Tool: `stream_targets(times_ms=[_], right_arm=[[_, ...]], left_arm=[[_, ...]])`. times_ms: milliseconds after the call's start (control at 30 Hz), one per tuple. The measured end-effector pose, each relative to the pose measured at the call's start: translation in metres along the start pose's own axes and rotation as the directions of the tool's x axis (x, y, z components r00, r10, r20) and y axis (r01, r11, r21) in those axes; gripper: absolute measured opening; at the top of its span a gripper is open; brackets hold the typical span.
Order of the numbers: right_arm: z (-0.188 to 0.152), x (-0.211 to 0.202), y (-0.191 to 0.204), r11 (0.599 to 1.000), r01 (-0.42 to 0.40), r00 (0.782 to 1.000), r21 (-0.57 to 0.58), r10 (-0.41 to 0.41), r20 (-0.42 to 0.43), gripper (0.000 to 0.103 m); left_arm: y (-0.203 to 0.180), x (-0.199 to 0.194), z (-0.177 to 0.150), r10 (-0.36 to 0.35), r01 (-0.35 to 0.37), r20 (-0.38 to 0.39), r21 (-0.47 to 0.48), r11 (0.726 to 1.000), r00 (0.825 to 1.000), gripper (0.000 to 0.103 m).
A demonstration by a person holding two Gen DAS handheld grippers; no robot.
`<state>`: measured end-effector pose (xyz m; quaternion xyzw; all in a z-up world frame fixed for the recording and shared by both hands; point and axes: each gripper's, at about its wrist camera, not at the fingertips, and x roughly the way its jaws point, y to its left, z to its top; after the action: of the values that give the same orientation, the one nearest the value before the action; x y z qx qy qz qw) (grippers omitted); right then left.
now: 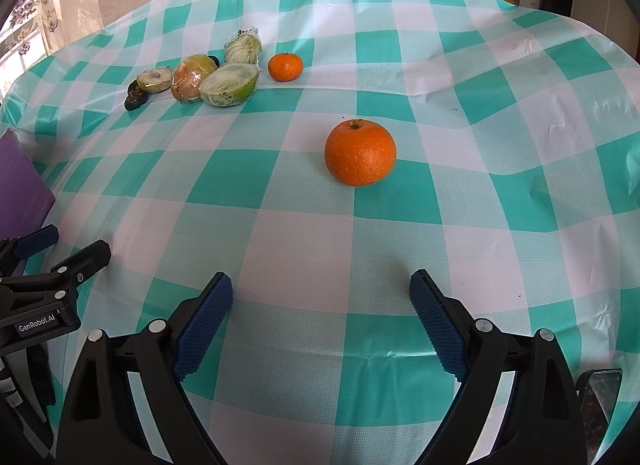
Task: Organize fruits
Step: 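Move the right gripper toward the large orange on the cloth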
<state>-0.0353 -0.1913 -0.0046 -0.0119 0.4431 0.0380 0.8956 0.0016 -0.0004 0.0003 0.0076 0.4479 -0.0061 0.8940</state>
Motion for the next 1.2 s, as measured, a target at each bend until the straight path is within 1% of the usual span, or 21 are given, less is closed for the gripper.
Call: stream_targets(times_ms=[1033, 1200], right_arm=[[0.001, 0.001, 0.0, 1.0, 0.004, 1.0, 0.01, -0.004, -0.005, 0.087], [0.01, 0.007, -0.009, 0.998, 0.034, 0.999, 0.053, -0.034, -0.008, 0.087]], left_arm=[[0.0, 0.0, 0.0, 0.0, 0.0, 0.0, 0.0, 1.0, 1.0, 0.102], [0.0, 0.0, 0.0, 0.0, 0.0, -0.001, 0.0, 1.0, 1.0, 0.102]])
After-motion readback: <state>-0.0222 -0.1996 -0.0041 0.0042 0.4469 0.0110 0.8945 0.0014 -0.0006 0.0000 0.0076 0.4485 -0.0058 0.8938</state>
